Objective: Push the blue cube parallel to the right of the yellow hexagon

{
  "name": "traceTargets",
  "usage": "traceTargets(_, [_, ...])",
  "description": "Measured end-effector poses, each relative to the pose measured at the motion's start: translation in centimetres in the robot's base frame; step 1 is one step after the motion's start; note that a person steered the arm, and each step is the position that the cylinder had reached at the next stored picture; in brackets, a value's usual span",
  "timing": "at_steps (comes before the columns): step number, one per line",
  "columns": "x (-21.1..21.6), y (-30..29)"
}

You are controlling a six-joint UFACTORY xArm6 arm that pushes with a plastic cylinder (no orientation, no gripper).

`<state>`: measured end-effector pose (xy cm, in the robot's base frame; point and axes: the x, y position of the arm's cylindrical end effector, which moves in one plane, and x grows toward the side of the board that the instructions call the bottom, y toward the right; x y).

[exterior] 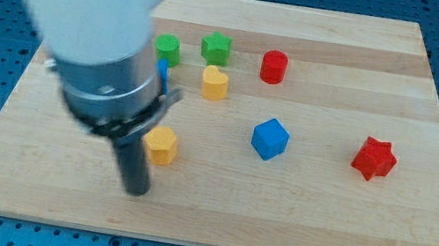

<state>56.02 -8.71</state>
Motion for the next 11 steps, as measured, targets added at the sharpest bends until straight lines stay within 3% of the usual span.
traceTargets(1, [-5.9,0.8])
traceTargets(2, [-4.7,2.0])
traceTargets(3, [-3.6,-1.7])
traceTargets(5, [-2.5,14.0])
traceTargets(7, [-6.2,11.2])
traceTargets(9, [-2.6,15.1])
traceTargets(10, [-5.0,18.8])
traceTargets(11, [-7.4,16.2])
